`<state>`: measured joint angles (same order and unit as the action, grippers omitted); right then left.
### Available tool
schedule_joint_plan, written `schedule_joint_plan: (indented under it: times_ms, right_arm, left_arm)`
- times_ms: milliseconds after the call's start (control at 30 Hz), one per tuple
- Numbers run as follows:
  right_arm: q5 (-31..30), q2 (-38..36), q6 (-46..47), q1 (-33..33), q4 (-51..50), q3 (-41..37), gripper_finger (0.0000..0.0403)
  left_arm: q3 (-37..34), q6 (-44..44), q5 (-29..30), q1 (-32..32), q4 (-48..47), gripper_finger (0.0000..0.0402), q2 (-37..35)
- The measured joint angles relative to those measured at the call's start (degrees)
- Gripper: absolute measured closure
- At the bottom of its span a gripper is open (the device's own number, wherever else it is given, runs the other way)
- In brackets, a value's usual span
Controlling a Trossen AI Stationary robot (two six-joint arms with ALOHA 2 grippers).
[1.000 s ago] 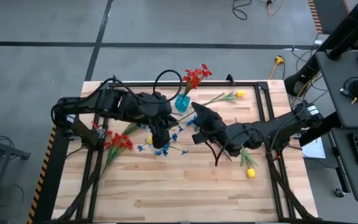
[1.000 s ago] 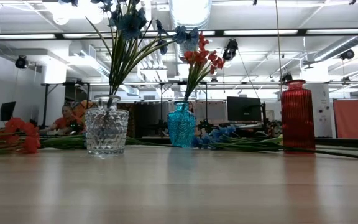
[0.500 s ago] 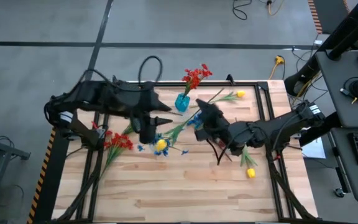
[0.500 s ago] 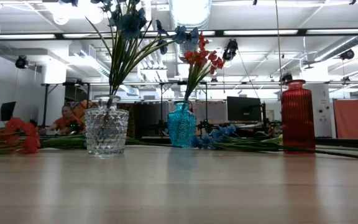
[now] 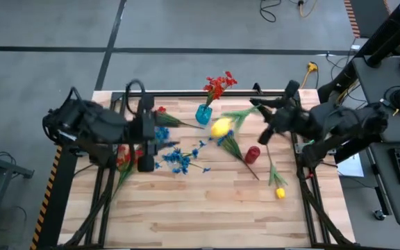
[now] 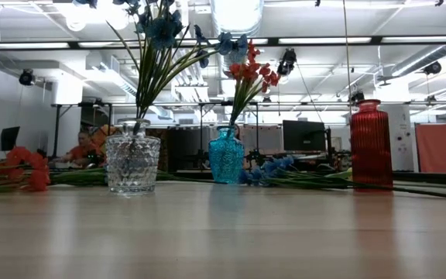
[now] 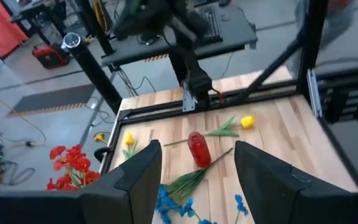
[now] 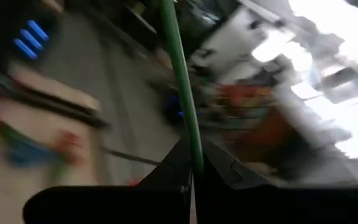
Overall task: Sort flowers into vase by color
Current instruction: Put the middle yellow flower into the red vase
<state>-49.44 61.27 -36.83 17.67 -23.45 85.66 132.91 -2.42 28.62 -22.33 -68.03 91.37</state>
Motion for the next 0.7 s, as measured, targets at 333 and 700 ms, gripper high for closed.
schedule_joint_plan:
  times_ms: [333,700]
  right_arm:
    - [10.81,-9.54,17.69,-0.8,2.82,-14.09,0.0394]
    - [14.46,-17.14,19.76,-0.79,22.09,-31.35,0.0394]
  left_arm:
    - [-12.98,-0.38,4.97,-5.37,3.52,0.0223,-1.99]
    - [-40.5,2.78,4.98,-7.28,23.82,0.0248,-17.03]
